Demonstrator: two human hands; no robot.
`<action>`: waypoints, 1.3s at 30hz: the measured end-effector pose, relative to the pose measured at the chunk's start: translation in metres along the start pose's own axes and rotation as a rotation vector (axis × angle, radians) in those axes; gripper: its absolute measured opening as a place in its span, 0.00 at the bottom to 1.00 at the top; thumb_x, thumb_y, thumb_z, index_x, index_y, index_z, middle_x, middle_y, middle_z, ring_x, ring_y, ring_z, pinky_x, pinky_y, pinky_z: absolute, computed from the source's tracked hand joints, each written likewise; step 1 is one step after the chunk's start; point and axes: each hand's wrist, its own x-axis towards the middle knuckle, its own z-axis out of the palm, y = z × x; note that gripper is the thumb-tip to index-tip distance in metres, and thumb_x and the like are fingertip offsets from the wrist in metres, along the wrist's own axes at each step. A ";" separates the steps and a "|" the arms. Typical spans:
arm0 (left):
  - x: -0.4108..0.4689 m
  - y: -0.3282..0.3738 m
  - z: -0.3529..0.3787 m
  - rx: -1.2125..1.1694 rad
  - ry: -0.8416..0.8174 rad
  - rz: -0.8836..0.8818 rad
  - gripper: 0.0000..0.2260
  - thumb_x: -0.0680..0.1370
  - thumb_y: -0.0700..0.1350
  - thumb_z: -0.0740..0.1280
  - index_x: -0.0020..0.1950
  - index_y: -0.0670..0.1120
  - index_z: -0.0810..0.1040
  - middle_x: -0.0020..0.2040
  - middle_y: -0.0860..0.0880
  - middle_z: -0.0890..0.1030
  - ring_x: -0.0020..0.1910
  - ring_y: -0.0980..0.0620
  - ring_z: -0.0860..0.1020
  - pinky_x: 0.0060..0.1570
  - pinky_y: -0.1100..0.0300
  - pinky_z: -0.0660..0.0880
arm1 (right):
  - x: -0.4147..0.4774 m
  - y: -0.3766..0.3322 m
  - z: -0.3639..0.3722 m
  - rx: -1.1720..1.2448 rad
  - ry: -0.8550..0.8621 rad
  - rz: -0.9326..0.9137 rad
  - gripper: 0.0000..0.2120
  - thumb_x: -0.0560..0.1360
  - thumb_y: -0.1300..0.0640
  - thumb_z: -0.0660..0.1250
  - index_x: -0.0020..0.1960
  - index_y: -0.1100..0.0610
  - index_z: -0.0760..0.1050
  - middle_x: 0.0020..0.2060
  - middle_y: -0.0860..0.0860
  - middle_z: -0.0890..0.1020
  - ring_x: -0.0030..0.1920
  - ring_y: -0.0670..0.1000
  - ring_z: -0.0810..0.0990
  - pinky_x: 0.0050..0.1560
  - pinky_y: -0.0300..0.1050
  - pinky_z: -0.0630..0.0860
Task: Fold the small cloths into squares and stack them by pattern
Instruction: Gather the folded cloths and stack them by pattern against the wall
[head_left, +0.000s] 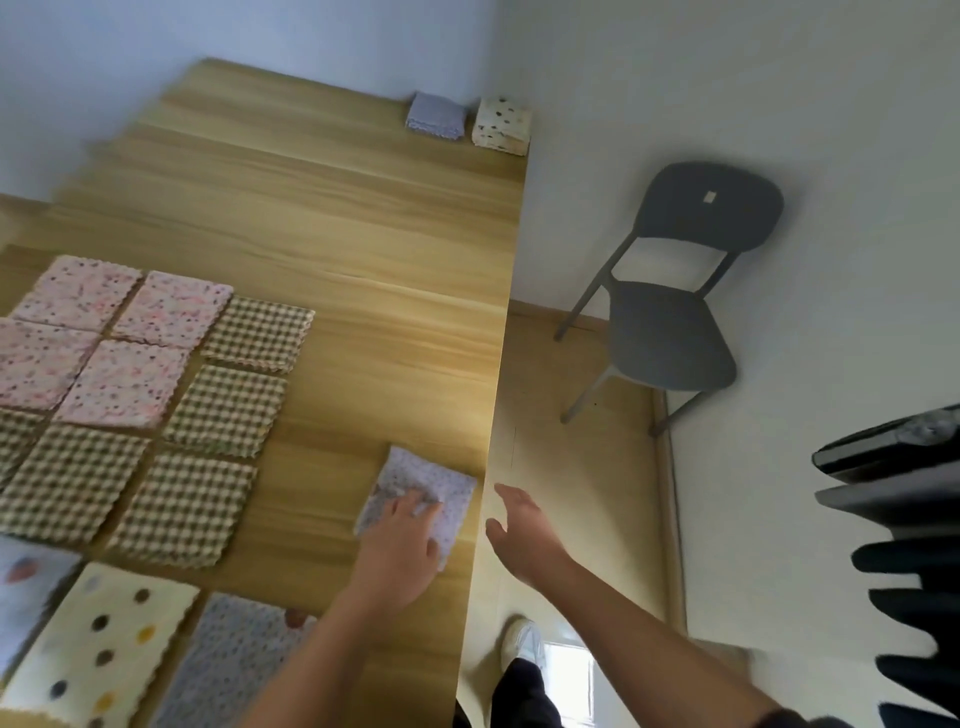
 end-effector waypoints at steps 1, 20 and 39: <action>-0.004 0.002 0.000 -0.050 0.027 0.008 0.21 0.80 0.44 0.58 0.73 0.51 0.66 0.74 0.51 0.64 0.72 0.50 0.62 0.68 0.54 0.64 | -0.001 0.003 0.003 0.065 -0.003 0.044 0.26 0.80 0.55 0.57 0.77 0.56 0.57 0.75 0.52 0.63 0.72 0.51 0.65 0.67 0.42 0.64; -0.063 -0.026 -0.002 -0.070 0.291 -0.412 0.17 0.77 0.42 0.63 0.65 0.46 0.74 0.70 0.44 0.69 0.69 0.46 0.65 0.65 0.48 0.66 | -0.020 0.008 0.029 1.240 0.043 0.481 0.01 0.77 0.63 0.65 0.49 0.60 0.74 0.50 0.57 0.80 0.48 0.54 0.81 0.54 0.52 0.79; -0.075 -0.012 0.000 -0.334 0.420 -0.426 0.15 0.76 0.37 0.63 0.63 0.43 0.74 0.65 0.46 0.70 0.64 0.46 0.68 0.57 0.52 0.70 | -0.043 0.028 0.029 1.269 0.053 0.426 0.07 0.79 0.62 0.62 0.57 0.59 0.74 0.54 0.57 0.80 0.54 0.57 0.80 0.59 0.57 0.77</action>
